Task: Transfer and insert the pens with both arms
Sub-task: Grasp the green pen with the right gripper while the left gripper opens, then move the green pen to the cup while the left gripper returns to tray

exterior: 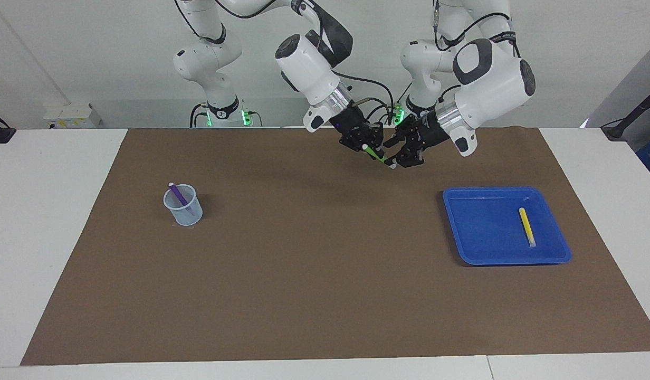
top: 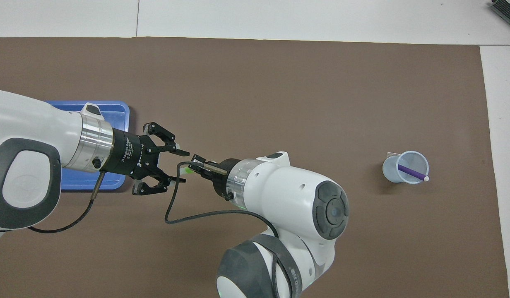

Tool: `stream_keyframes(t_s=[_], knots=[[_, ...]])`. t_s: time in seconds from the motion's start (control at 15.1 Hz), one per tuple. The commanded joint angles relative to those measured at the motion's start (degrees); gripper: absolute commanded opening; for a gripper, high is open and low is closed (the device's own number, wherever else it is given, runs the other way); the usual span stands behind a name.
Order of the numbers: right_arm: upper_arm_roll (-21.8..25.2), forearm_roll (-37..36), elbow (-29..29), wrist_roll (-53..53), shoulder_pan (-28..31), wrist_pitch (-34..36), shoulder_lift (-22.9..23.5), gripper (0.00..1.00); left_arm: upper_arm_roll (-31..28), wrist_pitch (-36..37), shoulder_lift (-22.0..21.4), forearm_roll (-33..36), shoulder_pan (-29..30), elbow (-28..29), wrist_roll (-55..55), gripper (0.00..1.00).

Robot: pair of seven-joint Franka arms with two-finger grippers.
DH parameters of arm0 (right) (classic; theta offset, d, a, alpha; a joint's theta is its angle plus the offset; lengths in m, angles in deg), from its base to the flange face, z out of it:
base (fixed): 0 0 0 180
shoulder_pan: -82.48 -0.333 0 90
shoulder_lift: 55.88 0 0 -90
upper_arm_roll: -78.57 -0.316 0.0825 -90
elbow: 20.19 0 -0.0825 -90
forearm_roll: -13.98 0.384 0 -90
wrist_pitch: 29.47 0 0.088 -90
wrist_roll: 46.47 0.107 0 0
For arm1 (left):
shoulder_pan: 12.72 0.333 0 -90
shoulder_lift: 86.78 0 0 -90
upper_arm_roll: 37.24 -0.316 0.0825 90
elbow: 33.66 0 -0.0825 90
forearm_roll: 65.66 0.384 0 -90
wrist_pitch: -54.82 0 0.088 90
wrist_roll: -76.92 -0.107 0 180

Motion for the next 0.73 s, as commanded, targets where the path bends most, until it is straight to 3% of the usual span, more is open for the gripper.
stream_keyframes(t_s=[0.0, 0.2, 0.4, 0.66], knots=[[-0.32, -5.62, -0.85, -3.87, 3.48, 6.51, -1.75, 0.00, -0.87, -1.24, -2.03, 0.62, -0.44, 2.05, -4.09, 0.48], [-0.32, -10.45, -0.84, -9.49, 5.76, 12.05, -2.36, 0.00, -0.96, -0.45, -2.21, 6.83, 2.54, 2.40, -18.38, 0.48], [-0.40, -21.07, -0.50, -16.00, 9.80, 20.30, -3.50, 0.00, -1.13, 1.57, -2.91, 12.38, 6.75, 3.54, -39.55, 0.47], [-0.32, -28.03, 0.12, -29.42, 16.48, 31.64, -7.80, 0.00, -1.13, 2.72, -3.17, 21.70, 12.12, 4.25, -67.95, 0.47]])
